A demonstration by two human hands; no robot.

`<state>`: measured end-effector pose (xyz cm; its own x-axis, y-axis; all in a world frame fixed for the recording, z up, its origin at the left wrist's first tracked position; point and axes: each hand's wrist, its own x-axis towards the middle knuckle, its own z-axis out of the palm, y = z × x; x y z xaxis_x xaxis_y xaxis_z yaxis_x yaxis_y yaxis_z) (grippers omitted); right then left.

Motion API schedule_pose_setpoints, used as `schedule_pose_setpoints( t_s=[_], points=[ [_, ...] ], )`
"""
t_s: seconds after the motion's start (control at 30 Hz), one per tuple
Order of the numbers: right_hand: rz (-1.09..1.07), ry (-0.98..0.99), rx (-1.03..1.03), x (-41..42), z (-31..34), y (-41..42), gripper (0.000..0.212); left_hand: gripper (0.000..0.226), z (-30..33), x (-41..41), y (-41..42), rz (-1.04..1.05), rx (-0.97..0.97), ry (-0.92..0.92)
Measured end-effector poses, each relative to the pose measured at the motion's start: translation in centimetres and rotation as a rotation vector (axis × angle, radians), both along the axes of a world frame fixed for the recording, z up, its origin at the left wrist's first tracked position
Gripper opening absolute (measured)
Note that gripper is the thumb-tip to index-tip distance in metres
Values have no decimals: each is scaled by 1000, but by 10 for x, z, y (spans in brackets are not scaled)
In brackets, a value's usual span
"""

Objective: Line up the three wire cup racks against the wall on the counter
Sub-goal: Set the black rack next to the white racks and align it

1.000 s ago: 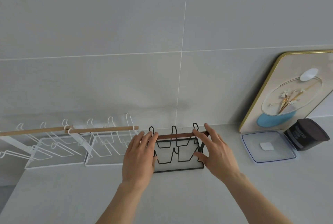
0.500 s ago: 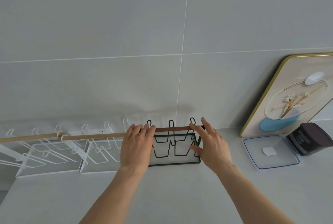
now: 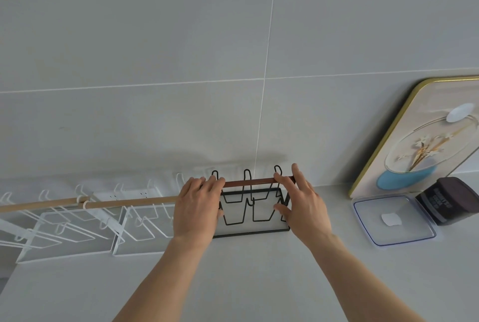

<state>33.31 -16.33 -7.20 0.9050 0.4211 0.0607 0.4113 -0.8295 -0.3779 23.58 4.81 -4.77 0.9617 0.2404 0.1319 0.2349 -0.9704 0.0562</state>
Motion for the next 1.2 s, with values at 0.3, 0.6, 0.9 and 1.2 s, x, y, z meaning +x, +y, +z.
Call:
schedule_pose_setpoints(
  t_s=[0.3, 0.6, 0.9, 1.2],
  points=[
    [7, -40, -11, -6, -6, -5, 80, 86, -4, -3, -2, 24, -1, 30],
    [-14, 18, -58, -27, 15, -20, 86, 92, 7, -29, -6, 77, -32, 13],
    [-6, 103, -147, -62, 50, -31, 89, 83, 41, -80, 0, 164, -73, 35],
    [9, 103, -183, -139, 109, 6, 91, 82, 94, -157, 41, 152, -95, 25]
  ],
)
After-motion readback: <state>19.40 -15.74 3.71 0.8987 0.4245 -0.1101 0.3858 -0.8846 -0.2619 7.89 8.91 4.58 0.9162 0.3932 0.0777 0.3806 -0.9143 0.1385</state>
